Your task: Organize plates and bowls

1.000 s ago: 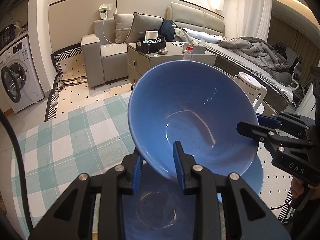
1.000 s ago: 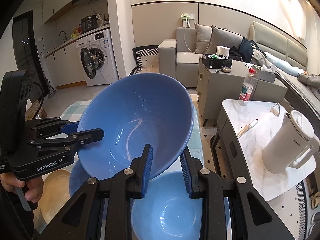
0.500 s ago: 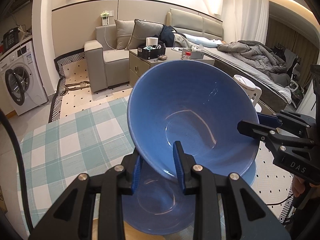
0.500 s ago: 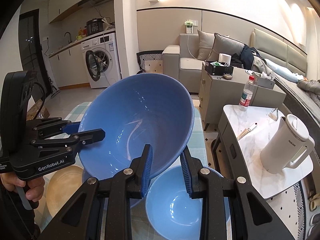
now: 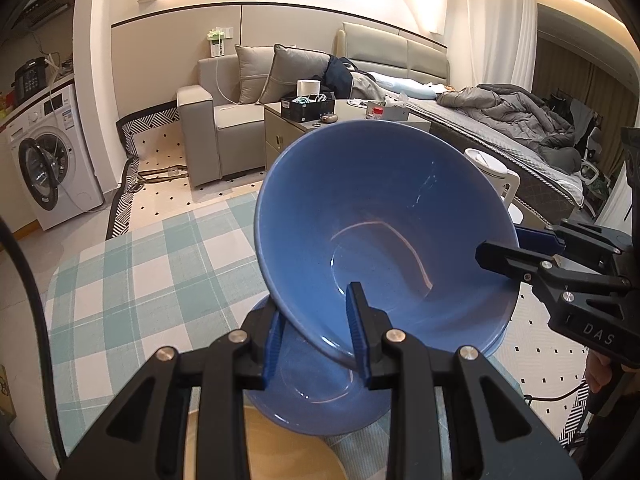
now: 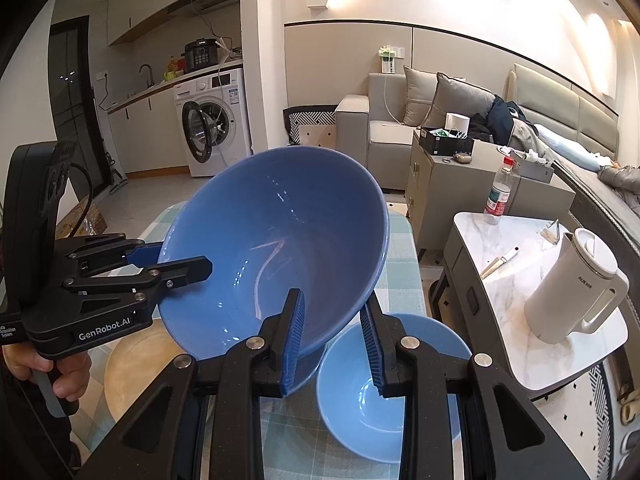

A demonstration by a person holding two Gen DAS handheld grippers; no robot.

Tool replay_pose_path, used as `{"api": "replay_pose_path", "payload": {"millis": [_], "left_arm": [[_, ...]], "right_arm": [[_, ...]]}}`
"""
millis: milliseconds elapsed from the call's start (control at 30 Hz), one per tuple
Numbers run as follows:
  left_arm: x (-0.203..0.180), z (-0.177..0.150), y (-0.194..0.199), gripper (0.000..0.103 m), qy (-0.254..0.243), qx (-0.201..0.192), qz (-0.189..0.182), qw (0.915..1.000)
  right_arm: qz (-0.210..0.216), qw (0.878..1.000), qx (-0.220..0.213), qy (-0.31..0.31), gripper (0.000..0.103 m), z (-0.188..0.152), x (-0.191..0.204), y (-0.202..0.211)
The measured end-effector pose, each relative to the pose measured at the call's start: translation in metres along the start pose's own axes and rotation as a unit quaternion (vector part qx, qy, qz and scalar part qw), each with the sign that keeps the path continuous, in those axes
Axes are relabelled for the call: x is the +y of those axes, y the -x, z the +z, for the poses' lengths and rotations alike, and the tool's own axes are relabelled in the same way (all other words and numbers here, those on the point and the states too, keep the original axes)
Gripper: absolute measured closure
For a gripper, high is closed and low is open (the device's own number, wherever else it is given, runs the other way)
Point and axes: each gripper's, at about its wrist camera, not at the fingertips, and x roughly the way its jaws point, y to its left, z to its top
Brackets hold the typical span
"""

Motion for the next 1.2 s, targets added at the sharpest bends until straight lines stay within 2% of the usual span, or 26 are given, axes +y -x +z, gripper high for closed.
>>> {"api": "replay_pose_path", "payload": {"millis": [600,1200], "left_arm": [[0.012,-0.029,0.009,0.075,0.017,0.006,0.016,0.9997],[0.021,-0.05,-0.009,0.075,0.026,0.028,0.018,0.9991]], "right_arm": [[0.026,1.0,0.016,0.004,0.074,-0.018,0.021,-0.017],[0.043,0.999,0.024,-0.014,0.073,-0.037,0.025,-0.037]]}}
